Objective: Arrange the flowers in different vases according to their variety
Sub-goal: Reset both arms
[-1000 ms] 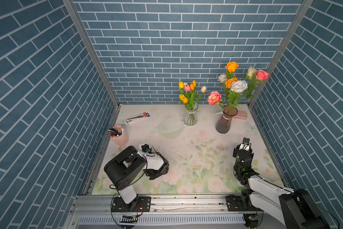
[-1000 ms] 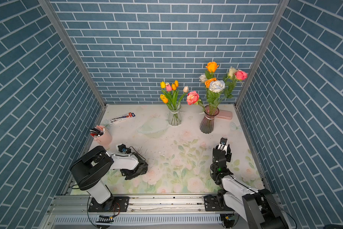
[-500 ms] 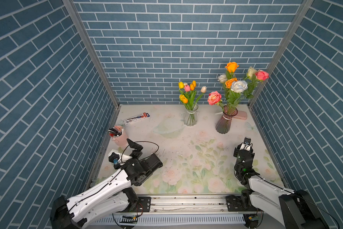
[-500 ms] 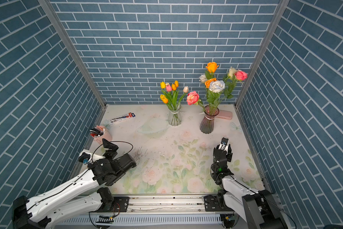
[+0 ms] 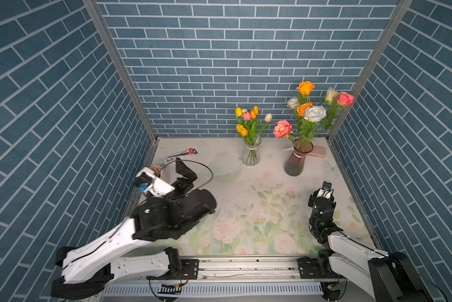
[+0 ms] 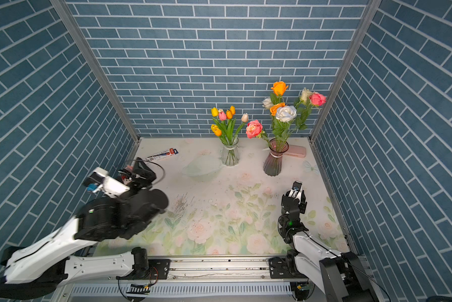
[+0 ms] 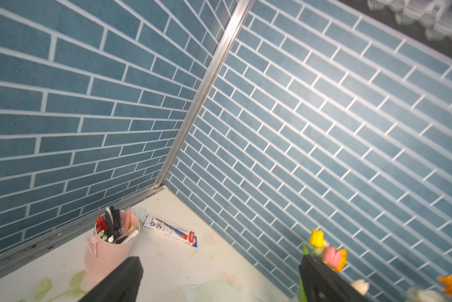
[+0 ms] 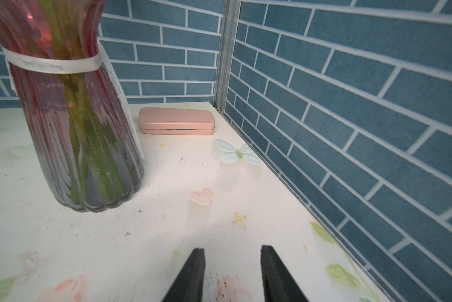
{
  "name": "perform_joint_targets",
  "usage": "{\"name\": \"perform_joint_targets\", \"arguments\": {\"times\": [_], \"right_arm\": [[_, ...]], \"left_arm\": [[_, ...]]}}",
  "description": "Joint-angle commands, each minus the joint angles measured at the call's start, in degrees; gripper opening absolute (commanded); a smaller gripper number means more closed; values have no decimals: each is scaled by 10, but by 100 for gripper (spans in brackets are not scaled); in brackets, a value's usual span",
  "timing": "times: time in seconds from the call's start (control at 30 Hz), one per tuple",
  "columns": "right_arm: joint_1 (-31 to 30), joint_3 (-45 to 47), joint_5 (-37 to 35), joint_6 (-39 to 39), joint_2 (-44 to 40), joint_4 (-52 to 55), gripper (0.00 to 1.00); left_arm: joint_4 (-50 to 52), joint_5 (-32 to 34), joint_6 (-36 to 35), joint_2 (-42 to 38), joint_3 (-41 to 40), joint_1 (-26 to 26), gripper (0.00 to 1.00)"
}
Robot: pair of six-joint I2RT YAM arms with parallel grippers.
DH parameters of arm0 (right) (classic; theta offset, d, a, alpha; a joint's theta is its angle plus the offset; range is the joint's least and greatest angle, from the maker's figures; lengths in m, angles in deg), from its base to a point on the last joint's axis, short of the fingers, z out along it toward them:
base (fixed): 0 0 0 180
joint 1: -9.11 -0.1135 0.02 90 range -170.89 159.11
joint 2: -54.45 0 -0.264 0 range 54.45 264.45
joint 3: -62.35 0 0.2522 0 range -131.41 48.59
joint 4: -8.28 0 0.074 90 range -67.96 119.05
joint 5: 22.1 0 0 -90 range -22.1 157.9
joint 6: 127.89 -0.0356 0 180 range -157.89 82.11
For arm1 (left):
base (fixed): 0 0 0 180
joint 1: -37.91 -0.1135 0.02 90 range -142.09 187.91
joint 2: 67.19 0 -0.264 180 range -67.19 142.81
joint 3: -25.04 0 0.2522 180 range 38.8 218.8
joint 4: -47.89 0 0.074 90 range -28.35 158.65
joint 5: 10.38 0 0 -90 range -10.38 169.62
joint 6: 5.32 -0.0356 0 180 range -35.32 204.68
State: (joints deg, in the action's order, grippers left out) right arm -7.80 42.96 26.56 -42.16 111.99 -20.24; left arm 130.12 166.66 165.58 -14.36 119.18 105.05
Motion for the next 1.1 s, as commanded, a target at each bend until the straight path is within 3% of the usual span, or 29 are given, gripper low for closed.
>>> {"name": "perform_joint_targets", "arguments": {"times": [0.0,0.07,0.27,0.3,0.33,0.37,0.43,0.5,0.53,0.57,0.67,0.7,0.77,0.83,0.93,1.07], "right_arm": [[3,-10,0,-16,-2,6,39],[3,-11,-1,-19,-5,13,39],[4,-9,-4,-27,-14,21,39],[4,-9,-5,-29,-15,24,39],[5,-8,-4,-30,-15,24,39],[5,-8,-4,-30,-15,25,39],[4,-10,-4,-33,-14,26,39],[5,-9,-5,-39,-16,29,39],[5,-9,-5,-42,-19,33,39],[4,-8,-4,-45,-23,37,39],[4,-2,-3,-49,-38,41,39],[4,0,-2,-50,-41,41,39],[5,0,-1,-49,-42,43,39],[5,-2,1,-50,-39,46,39],[4,-7,0,-53,-35,52,39],[5,-5,1,-41,-40,39,39]], "left_arm": [[-3,131,-169,61,61,16,100],[69,131,-174,130,162,38,100],[61,129,-471,346,554,64,100],[13,128,-551,374,611,65,100],[-89,98,-677,384,638,57,100],[-204,15,-807,375,627,39,100],[-464,-163,-970,295,478,38,100],[-663,-332,-1066,214,314,37,99],[-713,-407,-1115,188,261,38,94],[-727,-431,-1135,179,240,38,93],[-620,-372,-1131,180,259,36,97],[-585,-349,-1126,168,229,33,98],[-588,-321,-1107,106,100,18,99],[-616,-353,-1036,17,-61,-34,100],[-694,-415,-934,-133,-303,-154,100],[-804,-496,-895,-284,-529,-313,100]]}}
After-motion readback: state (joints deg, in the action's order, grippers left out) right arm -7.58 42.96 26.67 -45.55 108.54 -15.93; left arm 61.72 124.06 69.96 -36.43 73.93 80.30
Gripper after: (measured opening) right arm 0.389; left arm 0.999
